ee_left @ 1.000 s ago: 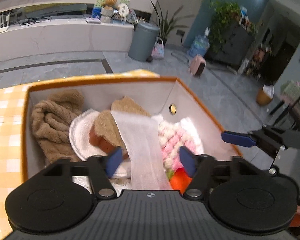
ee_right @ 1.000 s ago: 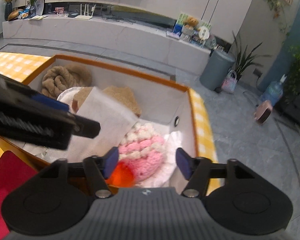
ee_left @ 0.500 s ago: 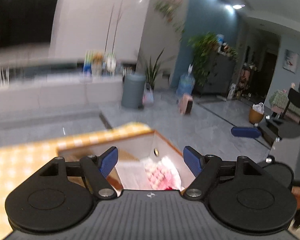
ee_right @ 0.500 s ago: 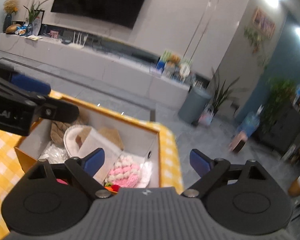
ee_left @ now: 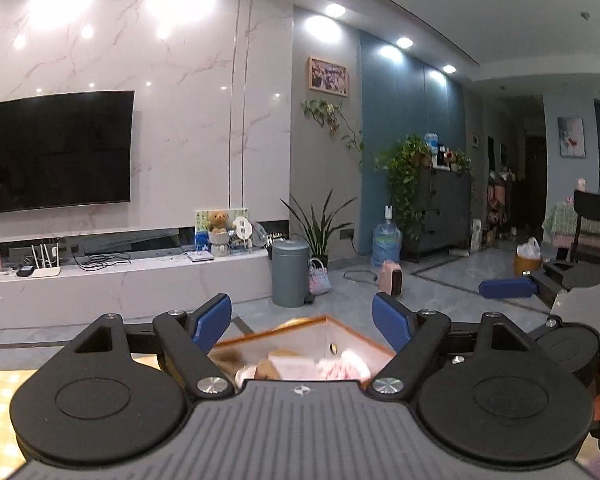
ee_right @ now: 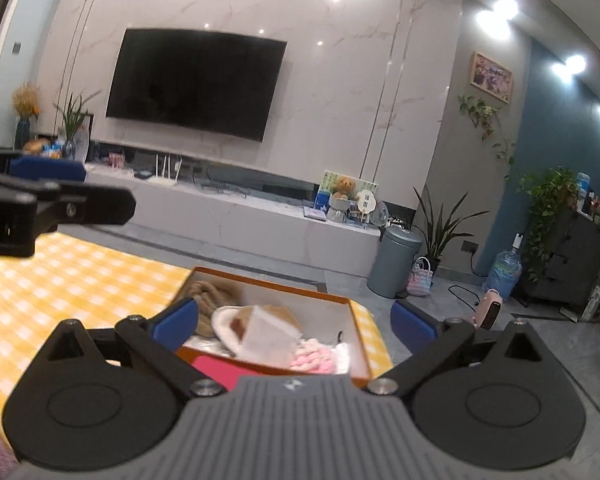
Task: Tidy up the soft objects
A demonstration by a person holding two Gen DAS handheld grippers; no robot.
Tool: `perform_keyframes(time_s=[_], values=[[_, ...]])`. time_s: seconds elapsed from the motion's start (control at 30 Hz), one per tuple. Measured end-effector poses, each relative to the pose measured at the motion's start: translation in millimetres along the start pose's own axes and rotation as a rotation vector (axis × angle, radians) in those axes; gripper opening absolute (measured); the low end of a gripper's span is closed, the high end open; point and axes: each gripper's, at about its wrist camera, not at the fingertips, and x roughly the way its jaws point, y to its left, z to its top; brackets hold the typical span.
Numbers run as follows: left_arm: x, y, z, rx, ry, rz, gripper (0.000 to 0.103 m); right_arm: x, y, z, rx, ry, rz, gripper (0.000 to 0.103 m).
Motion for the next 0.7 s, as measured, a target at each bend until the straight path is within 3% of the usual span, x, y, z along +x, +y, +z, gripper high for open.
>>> perform_keyframes(time_s=[0.1,0.2,0.37,0.47,0.6,0.7], values=[[-15,-1,-10,0.012,-0.004,0.023,0.094,-15,13,-12,0.078,-0.019,0.004,0.100],[-26,0,-24,0.026,-0.025,0.098,0.096,-25,25,-23,0.166,-0.021,0.002,0.100],[-42,-5,-47,0.047,-0.030,0.163,0.102,-39,49,-49,0.204,-0.045,-0.051,0.100],[-42,-3,-64,0.004,0.009,0.183,0.103,-42,57,-61,0.217,-0.052,-0.077,0.100],[-29,5,-85,-0.041,0.112,0.168,0.103,-40,63,-74,0.250,-0.029,-0.043,0.100],[-22,13,-103,-0.077,0.172,0.176,0.103,-34,72,-87,0.180,0.009,-0.018,0.100]])
